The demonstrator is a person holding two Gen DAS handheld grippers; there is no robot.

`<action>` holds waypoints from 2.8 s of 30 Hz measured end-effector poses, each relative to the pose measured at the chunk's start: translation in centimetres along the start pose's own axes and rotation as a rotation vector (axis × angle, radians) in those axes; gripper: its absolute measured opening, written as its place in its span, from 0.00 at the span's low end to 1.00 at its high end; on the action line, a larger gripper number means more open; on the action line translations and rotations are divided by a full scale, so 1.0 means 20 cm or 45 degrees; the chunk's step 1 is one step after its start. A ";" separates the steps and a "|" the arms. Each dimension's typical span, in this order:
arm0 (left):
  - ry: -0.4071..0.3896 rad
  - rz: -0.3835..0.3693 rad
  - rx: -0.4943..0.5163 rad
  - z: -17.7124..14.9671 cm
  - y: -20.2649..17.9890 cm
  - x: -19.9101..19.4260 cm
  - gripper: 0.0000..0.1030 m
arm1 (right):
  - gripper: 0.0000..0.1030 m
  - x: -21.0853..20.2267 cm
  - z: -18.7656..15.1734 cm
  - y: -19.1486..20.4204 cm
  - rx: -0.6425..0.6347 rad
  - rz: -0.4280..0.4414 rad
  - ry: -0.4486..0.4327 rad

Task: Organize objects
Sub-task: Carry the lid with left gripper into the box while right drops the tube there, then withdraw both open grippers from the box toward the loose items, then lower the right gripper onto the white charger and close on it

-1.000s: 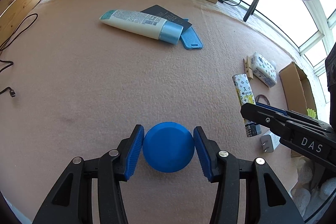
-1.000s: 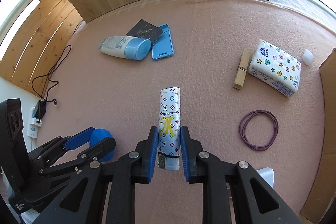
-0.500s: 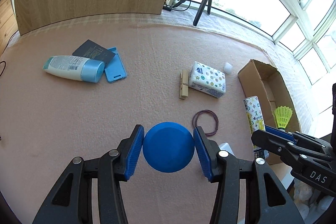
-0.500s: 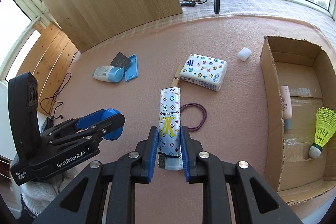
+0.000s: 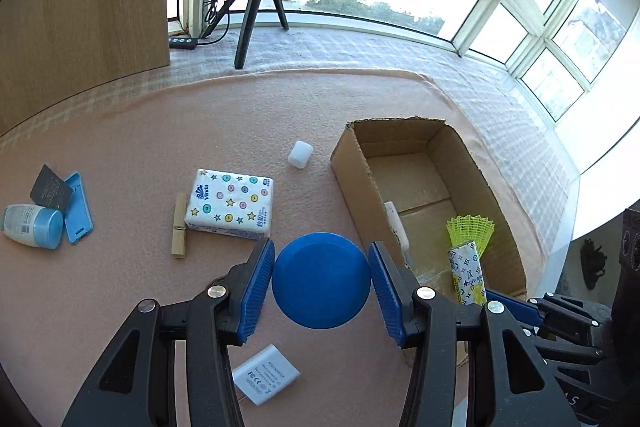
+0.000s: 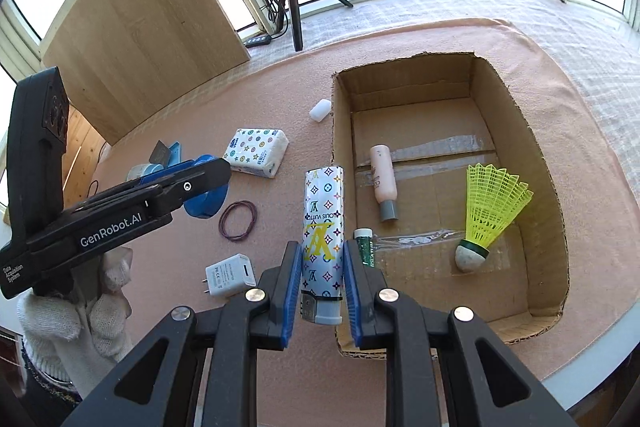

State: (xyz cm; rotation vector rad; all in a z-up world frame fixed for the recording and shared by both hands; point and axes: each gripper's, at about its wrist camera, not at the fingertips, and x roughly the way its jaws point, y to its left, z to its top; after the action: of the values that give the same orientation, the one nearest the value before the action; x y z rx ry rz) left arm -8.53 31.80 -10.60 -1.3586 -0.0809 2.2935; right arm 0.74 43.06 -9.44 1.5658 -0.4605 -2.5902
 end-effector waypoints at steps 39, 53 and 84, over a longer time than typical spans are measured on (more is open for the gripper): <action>0.047 -0.062 0.095 0.17 -0.42 0.26 0.64 | 0.53 0.02 -0.02 -0.31 0.048 -0.071 0.035; 0.014 0.020 0.012 0.08 -0.11 0.03 0.64 | 0.53 0.05 -0.01 -0.14 0.016 -0.011 0.034; 0.110 0.157 -0.272 -0.44 0.83 -0.22 0.63 | 0.53 0.35 -0.12 0.39 -0.036 0.189 0.201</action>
State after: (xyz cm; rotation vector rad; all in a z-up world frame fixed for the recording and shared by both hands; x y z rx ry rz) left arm -5.46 13.58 -16.22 -1.6090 -0.2256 2.3782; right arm -1.27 33.56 -14.15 1.6433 -0.5024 -2.3331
